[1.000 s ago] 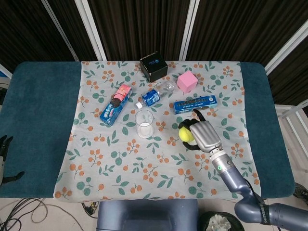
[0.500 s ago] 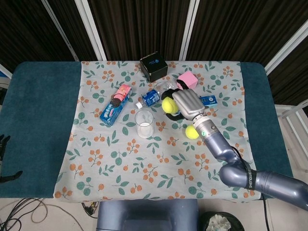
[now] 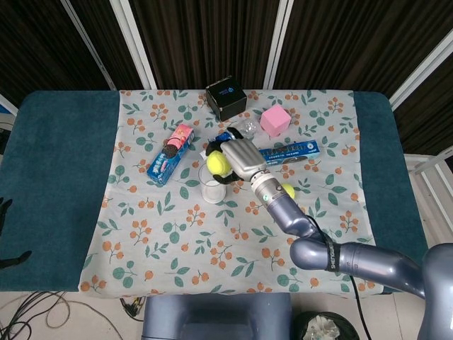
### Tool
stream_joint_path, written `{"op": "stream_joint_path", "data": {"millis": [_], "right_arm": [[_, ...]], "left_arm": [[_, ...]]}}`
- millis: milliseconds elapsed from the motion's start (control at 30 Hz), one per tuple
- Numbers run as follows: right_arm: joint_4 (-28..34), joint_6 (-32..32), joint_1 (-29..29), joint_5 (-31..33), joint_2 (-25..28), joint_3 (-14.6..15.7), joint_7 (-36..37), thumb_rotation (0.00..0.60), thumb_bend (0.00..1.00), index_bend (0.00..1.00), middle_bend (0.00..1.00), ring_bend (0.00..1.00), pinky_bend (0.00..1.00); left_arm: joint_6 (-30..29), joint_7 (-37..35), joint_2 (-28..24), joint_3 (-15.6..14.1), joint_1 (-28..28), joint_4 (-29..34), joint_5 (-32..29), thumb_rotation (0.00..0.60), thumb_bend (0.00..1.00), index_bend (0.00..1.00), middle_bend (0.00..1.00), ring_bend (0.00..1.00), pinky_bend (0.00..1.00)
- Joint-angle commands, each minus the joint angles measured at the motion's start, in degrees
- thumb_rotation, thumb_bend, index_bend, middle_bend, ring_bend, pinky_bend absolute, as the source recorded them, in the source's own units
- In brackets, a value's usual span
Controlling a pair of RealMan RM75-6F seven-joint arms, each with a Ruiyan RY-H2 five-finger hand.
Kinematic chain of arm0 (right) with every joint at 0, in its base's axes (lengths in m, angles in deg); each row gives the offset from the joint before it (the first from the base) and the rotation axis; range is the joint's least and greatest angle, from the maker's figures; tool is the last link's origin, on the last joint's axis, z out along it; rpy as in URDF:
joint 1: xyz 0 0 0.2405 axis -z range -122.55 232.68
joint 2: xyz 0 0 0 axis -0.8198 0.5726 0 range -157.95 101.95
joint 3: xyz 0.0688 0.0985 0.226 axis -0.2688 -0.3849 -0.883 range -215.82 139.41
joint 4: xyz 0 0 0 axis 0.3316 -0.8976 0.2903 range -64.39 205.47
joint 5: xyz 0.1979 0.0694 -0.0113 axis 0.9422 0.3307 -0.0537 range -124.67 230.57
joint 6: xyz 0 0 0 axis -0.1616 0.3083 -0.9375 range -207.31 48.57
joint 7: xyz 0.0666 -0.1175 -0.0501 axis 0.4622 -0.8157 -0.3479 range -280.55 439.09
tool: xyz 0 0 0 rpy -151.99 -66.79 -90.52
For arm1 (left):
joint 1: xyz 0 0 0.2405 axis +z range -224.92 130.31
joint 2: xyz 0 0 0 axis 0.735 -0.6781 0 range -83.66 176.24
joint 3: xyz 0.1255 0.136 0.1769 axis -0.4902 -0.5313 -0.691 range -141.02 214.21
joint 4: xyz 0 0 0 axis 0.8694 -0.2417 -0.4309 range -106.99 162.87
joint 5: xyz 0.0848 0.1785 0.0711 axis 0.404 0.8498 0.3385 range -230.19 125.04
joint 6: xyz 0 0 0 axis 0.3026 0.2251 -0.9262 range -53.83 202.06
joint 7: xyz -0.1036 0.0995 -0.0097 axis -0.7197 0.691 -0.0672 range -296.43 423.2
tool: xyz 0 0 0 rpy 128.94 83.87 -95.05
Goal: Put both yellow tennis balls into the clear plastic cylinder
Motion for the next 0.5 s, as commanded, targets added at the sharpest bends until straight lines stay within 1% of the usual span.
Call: {"op": "stream_joint_path", "data": {"millis": [33,100,167,300,367,500], "right_arm": [[-0.3,0.3,-0.4,0.1,-0.6,0.5,0.4,0.6,0.52,0.44,0.37,0.52,0.0],[-0.4,0.3,-0.7,0.2,-0.8,0.8,0.6,0.6,0.52,0.44,0.36,0.49,0.0],[-0.4,0.2,-1.0,0.6,-0.8,1.2,0.7,0.6,0.51,0.4,0.35,0.44,0.0],[-0.1,-0.2,-1.3,1.8,-0.5,1.7,1.3,0.6,0.39,0.33,0.3,0.36,0.0],[0.2,-0.6,-1.3,2.3,-0.2,1.8,1.8,0.6,0.35,0.29,0.27,0.33,0.0],[1.6,-1.2,-1.3,4.0,0.9,2.0,3.0,0.6,0.3,0.23,0.21,0.28,0.0]], "left_arm": [[0.0,-0.2,-0.1,0.1,0.0,-0.1,-0.1,0.6,0.0,0.0,0.0,0.0,0.0],[0.0,-0.3,-0.1,0.1,0.0,-0.1,-0.1,0.6,0.0,0.0,0.0,0.0,0.0],[0.1,-0.3,-0.1,0.0,0.0,-0.1,-0.1,0.6,0.0,0.0,0.0,0.0,0.0],[-0.1,-0.4,-0.2,0.1,0.1,0.0,0.0,0.6,0.0,0.0,0.0,0.0,0.0],[-0.2,-0.5,-0.2,0.1,0.1,0.0,0.0,0.6,0.0,0.0,0.0,0.0,0.0],[-0.1,-0.6,-0.2,0.1,0.1,-0.1,0.0,0.6,0.0,0.0,0.0,0.0,0.0]]}}
